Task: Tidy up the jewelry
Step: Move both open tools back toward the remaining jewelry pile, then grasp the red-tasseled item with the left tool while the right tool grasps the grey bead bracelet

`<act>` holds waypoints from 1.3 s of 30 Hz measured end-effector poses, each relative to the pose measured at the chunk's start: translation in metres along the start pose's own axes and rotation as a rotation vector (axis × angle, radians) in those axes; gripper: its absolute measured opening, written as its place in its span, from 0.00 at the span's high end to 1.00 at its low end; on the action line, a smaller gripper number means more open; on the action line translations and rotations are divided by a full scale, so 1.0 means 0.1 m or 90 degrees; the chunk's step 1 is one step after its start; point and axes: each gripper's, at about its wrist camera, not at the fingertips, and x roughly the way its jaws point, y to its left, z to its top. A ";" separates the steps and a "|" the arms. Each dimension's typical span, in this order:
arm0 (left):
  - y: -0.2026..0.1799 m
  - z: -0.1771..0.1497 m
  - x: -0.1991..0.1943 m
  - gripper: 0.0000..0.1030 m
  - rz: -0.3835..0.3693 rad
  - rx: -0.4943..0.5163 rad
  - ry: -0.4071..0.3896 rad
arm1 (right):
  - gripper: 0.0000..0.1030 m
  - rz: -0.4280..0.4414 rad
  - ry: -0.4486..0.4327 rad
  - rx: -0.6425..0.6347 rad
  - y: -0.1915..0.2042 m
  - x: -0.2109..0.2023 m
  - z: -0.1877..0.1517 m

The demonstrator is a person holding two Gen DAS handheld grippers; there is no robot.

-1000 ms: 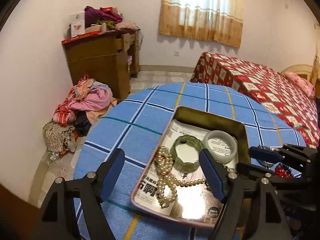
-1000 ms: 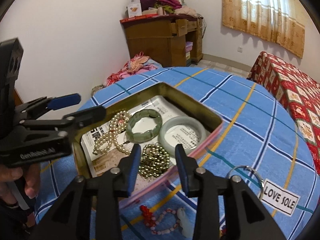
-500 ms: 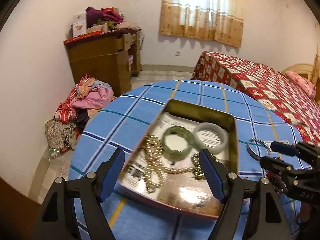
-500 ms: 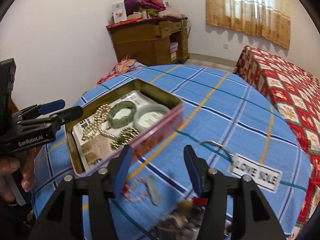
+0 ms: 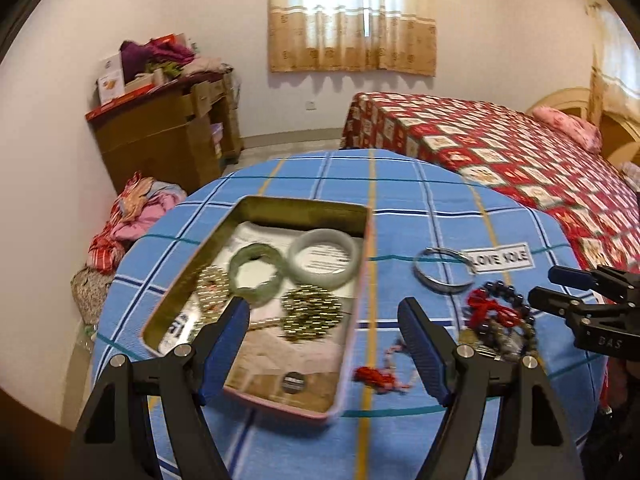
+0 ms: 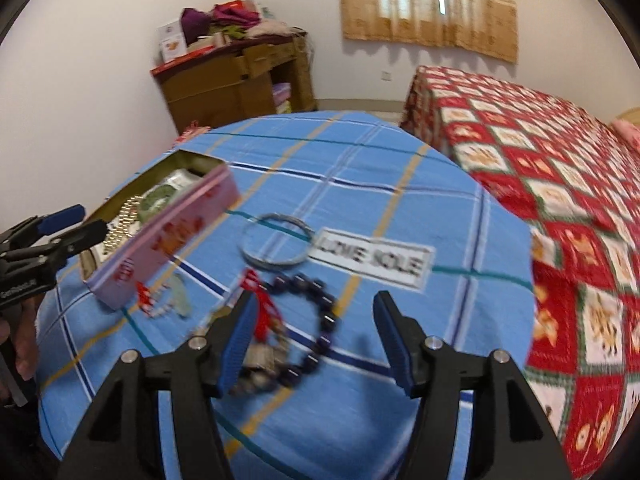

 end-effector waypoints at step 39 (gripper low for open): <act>-0.96 -0.45 0.16 0.59 -0.182 0.131 0.104 | 0.48 -0.023 0.017 0.007 0.00 -0.15 -0.29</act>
